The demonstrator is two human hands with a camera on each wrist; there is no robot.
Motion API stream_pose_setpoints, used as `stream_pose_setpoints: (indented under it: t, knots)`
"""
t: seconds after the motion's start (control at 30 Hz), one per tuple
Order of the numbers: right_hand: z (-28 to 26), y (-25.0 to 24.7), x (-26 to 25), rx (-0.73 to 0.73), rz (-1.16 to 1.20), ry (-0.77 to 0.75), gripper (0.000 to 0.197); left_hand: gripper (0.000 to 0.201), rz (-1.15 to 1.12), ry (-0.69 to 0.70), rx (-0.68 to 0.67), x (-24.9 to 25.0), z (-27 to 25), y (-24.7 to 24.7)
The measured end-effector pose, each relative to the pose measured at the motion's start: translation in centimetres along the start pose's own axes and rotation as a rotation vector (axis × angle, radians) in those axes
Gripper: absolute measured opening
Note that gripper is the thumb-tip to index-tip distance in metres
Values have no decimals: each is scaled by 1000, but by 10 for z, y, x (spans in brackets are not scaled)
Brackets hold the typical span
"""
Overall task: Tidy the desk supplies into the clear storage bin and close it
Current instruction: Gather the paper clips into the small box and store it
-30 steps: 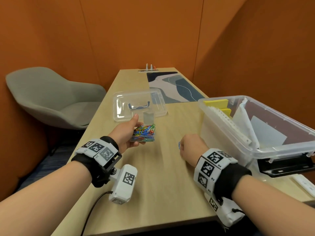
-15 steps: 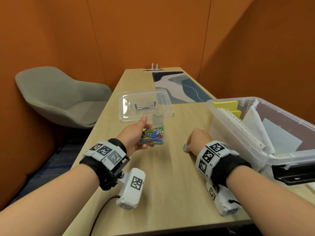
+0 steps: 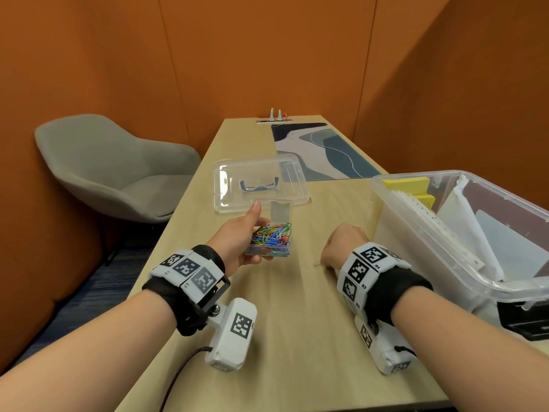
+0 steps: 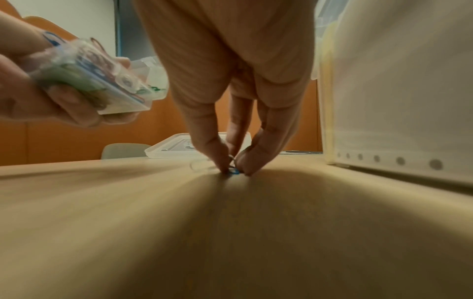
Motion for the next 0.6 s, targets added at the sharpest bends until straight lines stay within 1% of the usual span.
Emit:
stream_pose_setpoints:
  t: [0.07,0.17,0.23,0.4,0.6]
  knots:
    - [-1,2,-1,4,-34,4,16,52,12,-3,9,-1,0,-1]
    - [-2,3,-2,-27,-57,2,25,60,32,-8,12,-1,-1,-1]
    - [-3,2,-2,-54,-75,7,30,61,26,-13,11,-2,-2,0]
    - [-6,0,-1,-122,-99,0,33,62,26,-13,14,-2,-3,-2]
    - [-7,1,-2,-122,-107,2,35,65,26,-6,19,-2,-2,-7]
Point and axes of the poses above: each hand's wrist, its own z-axis towards the middle knuckle, its own y-axis out of the palm, x = y × z, the point moved 6 cm from there along z, towards the middle knuckle, and after that the axes turned 2 degrees about y, right-handed, at the moved point
